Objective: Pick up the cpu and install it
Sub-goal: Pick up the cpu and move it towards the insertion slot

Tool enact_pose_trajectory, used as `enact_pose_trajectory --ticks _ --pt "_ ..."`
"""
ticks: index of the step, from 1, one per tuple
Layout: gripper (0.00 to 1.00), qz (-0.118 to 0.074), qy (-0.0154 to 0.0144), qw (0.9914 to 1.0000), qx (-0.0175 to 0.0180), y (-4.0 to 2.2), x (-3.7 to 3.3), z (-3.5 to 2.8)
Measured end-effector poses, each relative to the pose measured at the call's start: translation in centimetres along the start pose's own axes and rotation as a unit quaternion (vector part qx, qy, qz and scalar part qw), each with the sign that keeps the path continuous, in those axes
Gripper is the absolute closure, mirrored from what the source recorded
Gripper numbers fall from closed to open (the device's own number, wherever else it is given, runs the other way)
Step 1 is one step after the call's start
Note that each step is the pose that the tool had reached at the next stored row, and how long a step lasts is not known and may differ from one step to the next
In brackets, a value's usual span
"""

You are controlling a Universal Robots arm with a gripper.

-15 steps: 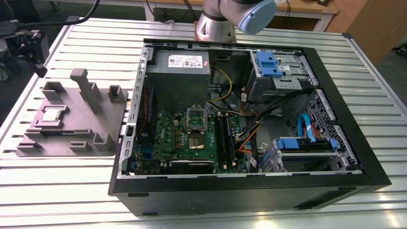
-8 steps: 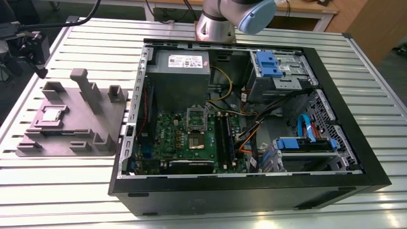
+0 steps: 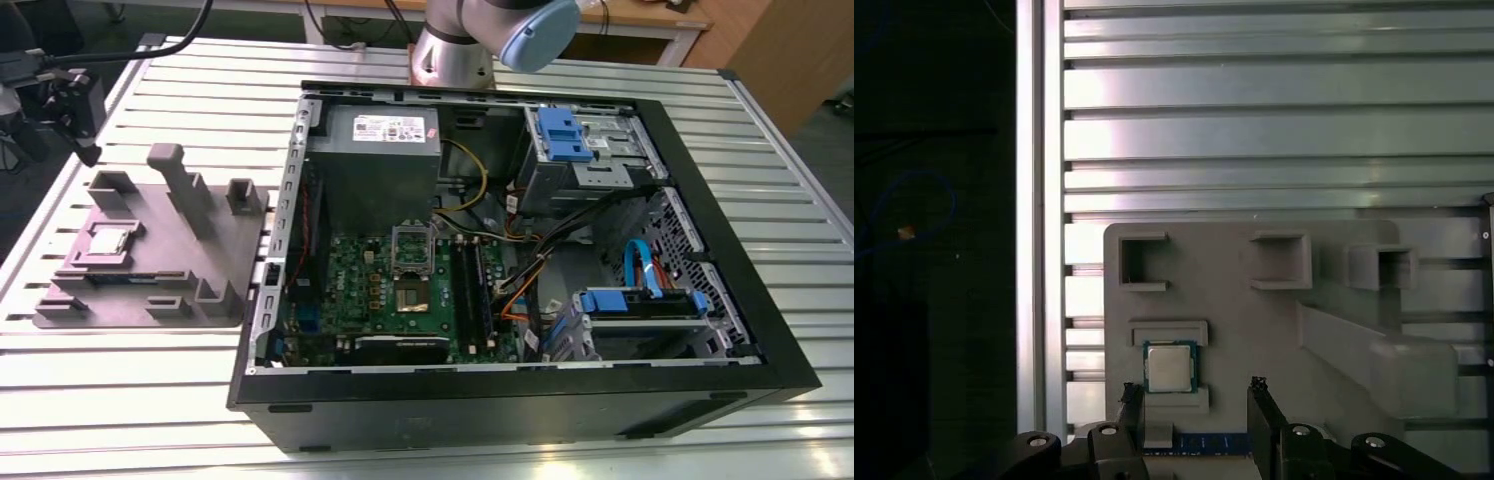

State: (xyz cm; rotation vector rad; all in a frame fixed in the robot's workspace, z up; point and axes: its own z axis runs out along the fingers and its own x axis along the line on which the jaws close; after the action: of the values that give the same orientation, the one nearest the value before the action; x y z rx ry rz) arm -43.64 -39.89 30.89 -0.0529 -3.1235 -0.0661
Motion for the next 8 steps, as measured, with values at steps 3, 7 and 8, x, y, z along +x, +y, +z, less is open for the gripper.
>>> enact_pose_trajectory --ticks 3,7,8 --pt "0.47 0.000 0.0001 1.00000 0.0000 0.00 0.00 0.06" --pt "0.47 0.000 0.0000 1.00000 0.0000 -0.01 -0.01 0.18" --pt "0.47 0.000 0.0000 1.00000 0.0000 -0.01 0.00 0.20"
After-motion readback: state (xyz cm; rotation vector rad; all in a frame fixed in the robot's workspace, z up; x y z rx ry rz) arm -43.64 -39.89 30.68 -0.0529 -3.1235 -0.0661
